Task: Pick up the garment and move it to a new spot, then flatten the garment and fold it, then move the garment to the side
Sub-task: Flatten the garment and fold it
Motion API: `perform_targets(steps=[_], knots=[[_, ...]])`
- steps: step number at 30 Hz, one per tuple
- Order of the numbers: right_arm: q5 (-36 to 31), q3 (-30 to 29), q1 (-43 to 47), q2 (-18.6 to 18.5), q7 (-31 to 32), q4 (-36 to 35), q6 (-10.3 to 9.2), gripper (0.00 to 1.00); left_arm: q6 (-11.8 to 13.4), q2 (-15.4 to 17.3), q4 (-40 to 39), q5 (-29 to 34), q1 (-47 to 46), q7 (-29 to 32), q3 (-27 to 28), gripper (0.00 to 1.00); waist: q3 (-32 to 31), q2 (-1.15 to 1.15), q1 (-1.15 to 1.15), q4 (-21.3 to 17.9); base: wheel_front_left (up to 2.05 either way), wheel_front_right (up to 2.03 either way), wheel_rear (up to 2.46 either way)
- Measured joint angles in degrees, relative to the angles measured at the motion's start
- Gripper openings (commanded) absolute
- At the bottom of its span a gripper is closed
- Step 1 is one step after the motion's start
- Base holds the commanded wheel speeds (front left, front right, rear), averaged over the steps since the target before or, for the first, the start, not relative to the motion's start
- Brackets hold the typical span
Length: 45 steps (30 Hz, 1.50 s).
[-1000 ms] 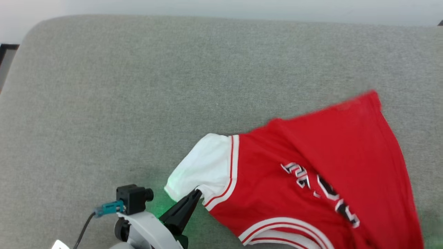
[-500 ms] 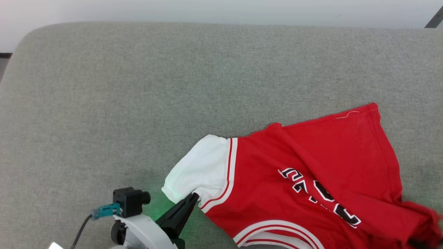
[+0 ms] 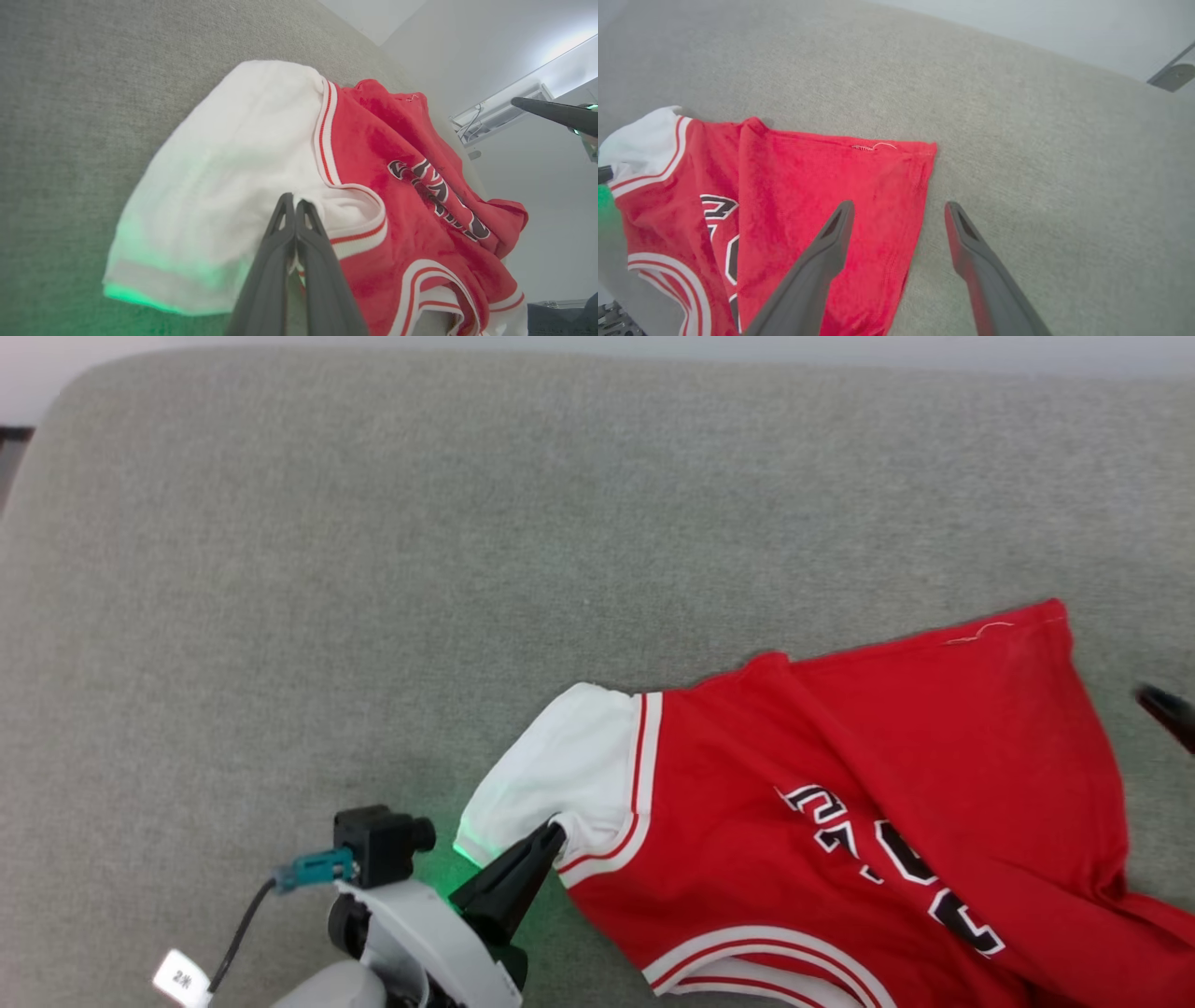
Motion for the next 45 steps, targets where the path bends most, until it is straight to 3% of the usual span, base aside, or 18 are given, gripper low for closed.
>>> perform_targets(steps=[6, 12, 19, 20, 21, 22, 28, 34, 38, 45], knots=[[-5.27, 12.26, -15.50, 5.76, 1.33, 12.36, 0.00, 1.00, -0.51, -1.23, 0.66, 0.74, -2.00, 0.24, -0.25, 0.00, 1.96, 0.00, 0.00, 1.18, 0.00, 0.00, 0.00], [-7.44, 19.11, -23.93, 6.57, 0.68, 23.47, 0.00, 1.00, -0.77, -2.25, 0.97, 1.41, -3.55, -0.03, -0.41, 0.00, 4.33, 0.00, 0.00, 2.15, 0.00, 0.00, 0.00], [-7.12, 27.28, -29.05, 5.63, 0.20, 29.08, 0.02, 1.00, -1.07, -2.86, 1.54, 1.83, -4.85, -0.31, -0.37, 0.00, 6.71, 0.00, 0.00, 2.47, 0.00, 0.00, 0.00], [-6.23, 27.98, -29.56, 5.60, 0.16, 29.47, 0.02, 0.46, -1.08, -2.89, 1.70, 1.83, -4.97, -0.35, -0.35, 0.00, 6.78, 0.00, 0.00, 2.41, 0.00, 0.00, 0.00], [-5.68, 28.66, -29.94, 5.55, -0.36, 29.88, 0.02, 0.14, -1.20, -2.93, 1.90, 1.81, -5.05, -0.36, -0.29, 0.00, 6.74, 0.00, 0.00, 2.36, 0.00, 0.00, 0.00], [-5.37, 29.45, -30.21, 5.57, -1.16, 30.25, 0.01, 0.00, -1.25, -2.99, 2.22, 1.69, -5.05, -0.45, -0.14, 0.00, 6.63, 0.00, 0.00, 2.31, 0.00, 0.00, 0.00], [-2.75, 32.22, -31.77, 8.32, -10.91, 31.38, -0.02, 0.00, -1.33, -2.75, 3.82, -1.40, -4.39, -1.83, 3.21, 0.00, 5.24, 0.00, 0.00, 1.56, 0.00, 0.00, 0.00], [-0.76, 28.07, -36.24, 9.98, -19.71, 35.97, 0.00, 0.00, -2.60, 0.55, 4.54, -6.43, -7.12, -1.00, 8.45, 0.00, 2.96, 0.00, 0.00, 0.62, 0.00, 0.00, 0.00], [-1.76, 23.09, -41.01, 12.39, -24.84, 42.24, 0.00, 0.00, -2.68, 1.71, 5.08, -8.01, -14.90, 1.99, 11.57, 0.00, 1.89, 0.00, 0.00, -0.14, 0.00, 0.00, 0.00], [-3.83, 12.89, -54.95, 18.82, -33.62, 53.89, 0.03, 0.00, -0.53, -1.14, 13.46, -9.70, -36.06, 5.59, 17.07, 0.00, 2.87, 0.00, 0.00, -1.46, 0.00, 0.00, 0.00]])
